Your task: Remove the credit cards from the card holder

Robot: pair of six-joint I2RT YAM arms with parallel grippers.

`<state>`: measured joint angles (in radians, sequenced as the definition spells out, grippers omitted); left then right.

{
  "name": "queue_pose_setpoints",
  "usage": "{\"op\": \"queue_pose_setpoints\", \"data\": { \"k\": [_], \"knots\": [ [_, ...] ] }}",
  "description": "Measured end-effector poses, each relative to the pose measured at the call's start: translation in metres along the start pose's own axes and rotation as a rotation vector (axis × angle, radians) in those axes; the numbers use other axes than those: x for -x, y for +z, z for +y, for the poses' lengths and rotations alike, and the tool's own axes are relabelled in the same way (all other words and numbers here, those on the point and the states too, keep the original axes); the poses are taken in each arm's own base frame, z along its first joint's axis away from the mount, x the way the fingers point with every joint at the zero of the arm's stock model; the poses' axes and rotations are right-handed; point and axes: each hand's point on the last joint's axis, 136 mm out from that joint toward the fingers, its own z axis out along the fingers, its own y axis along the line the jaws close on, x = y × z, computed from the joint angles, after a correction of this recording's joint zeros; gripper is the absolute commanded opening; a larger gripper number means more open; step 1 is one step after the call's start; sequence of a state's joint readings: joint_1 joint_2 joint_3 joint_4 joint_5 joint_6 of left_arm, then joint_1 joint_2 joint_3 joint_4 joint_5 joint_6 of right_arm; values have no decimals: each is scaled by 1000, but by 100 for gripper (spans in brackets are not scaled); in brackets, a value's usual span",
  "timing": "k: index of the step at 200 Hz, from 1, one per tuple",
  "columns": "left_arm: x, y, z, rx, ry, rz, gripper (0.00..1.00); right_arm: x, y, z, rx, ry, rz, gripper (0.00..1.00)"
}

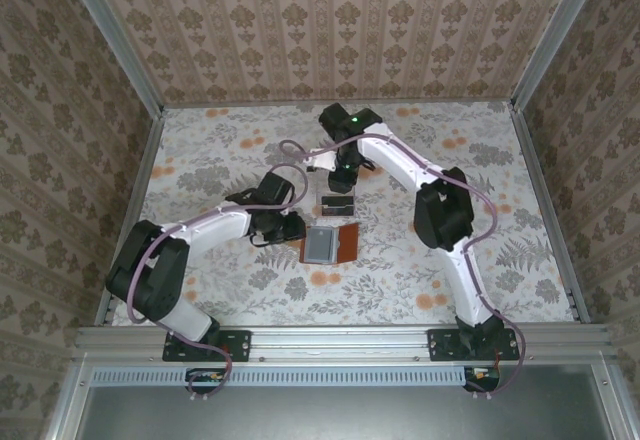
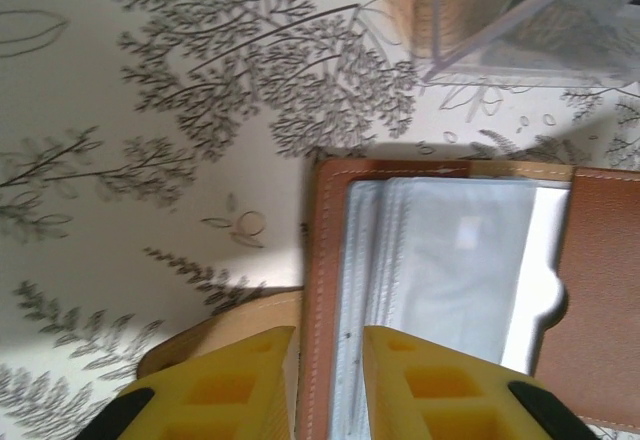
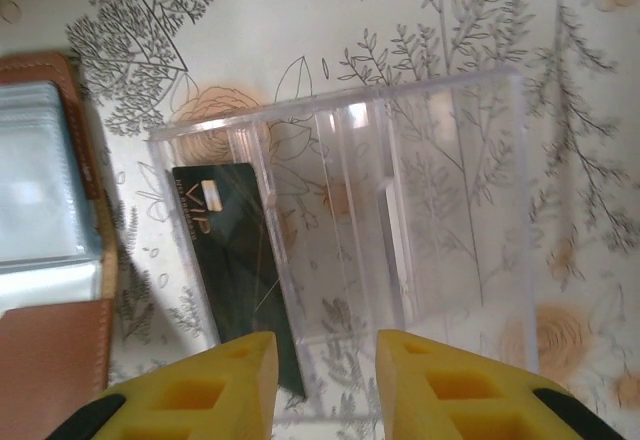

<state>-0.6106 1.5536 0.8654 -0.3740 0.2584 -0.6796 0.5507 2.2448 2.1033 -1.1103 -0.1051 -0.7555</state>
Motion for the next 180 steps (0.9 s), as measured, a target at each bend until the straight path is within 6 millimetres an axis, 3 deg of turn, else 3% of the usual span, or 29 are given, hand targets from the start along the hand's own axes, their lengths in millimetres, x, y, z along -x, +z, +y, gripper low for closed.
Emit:
{"op": "queue_pose_setpoints", "data": {
  "k": [37,65,137,180],
  "knots": [
    [-4,10,-2,12,18,29,26,-4,-31,16,-68,200,-116,39],
    [-11,22,4,37,16,66,25,-11,-39,32,-84,384,-189,39],
    [-35,30,-15,39,81,106,24,-20,-26,93,76,868,-306,32],
    [-34,29,-15,61,70,81,25,-22,-12,116,214,1059,-303,28]
  ]
}}
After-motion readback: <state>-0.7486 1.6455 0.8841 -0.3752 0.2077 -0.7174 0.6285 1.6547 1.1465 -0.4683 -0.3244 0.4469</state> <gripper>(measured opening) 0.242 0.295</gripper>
